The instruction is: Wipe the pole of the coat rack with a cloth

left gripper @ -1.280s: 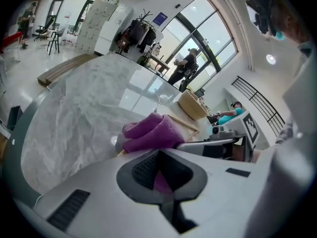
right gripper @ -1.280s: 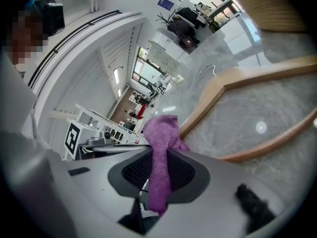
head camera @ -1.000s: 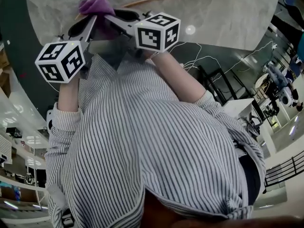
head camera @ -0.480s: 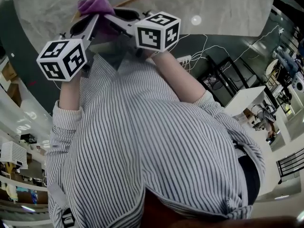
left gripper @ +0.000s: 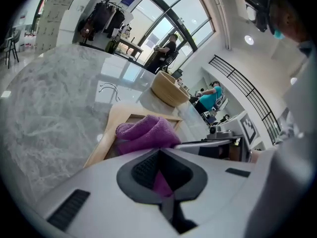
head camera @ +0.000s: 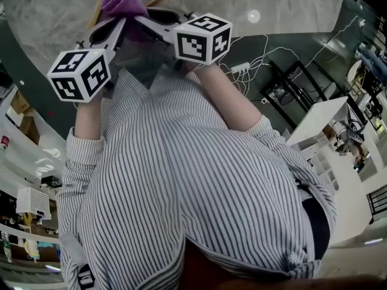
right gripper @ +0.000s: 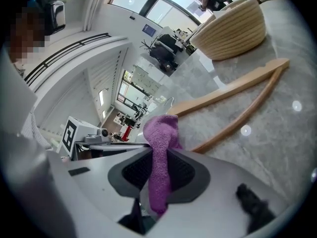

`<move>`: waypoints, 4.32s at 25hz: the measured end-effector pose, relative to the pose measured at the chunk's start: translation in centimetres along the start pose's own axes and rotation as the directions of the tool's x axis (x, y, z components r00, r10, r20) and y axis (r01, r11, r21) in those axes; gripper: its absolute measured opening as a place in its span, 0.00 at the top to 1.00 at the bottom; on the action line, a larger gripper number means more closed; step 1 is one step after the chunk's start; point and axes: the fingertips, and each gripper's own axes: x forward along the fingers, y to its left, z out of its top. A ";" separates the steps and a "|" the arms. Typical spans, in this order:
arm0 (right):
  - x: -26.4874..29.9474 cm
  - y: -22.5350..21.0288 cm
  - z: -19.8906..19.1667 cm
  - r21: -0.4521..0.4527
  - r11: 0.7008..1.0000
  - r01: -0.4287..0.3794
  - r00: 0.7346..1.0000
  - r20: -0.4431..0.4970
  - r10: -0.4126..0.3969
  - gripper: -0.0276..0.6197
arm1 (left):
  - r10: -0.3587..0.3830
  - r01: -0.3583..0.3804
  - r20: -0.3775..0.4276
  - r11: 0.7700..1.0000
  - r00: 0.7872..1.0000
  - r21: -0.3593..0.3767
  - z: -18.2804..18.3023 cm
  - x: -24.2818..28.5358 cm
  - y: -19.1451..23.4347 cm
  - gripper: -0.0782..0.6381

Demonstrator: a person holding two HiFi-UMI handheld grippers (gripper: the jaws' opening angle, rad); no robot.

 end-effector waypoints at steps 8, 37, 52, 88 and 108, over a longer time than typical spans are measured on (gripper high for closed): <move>-2.0 -2.1 1.6 0.019 0.999 0.031 0.998 0.045 -0.032 0.83 | -0.035 0.037 -0.041 0.999 0.999 0.036 1.4 2.6 -1.7 0.88; -8.2 -7.3 5.5 0.085 0.991 0.106 0.978 0.172 -0.119 0.83 | -0.140 0.150 -0.122 0.986 0.983 0.075 4.6 9.0 -6.5 0.88; -11.5 -10.2 6.7 0.137 0.978 0.154 0.950 0.252 -0.185 0.83 | -0.197 0.210 -0.141 0.974 0.970 0.082 5.5 12.5 -9.6 0.88; -15.5 -7.8 8.7 0.051 0.967 0.251 0.861 0.446 -0.247 0.83 | -0.235 0.255 -0.122 0.947 0.964 0.193 6.2 9.6 -10.4 0.88; -9.9 6.5 17.1 -0.466 0.871 0.158 0.919 0.393 0.044 0.83 | -0.154 0.065 0.256 0.943 0.954 0.326 13.8 -3.1 -8.3 0.88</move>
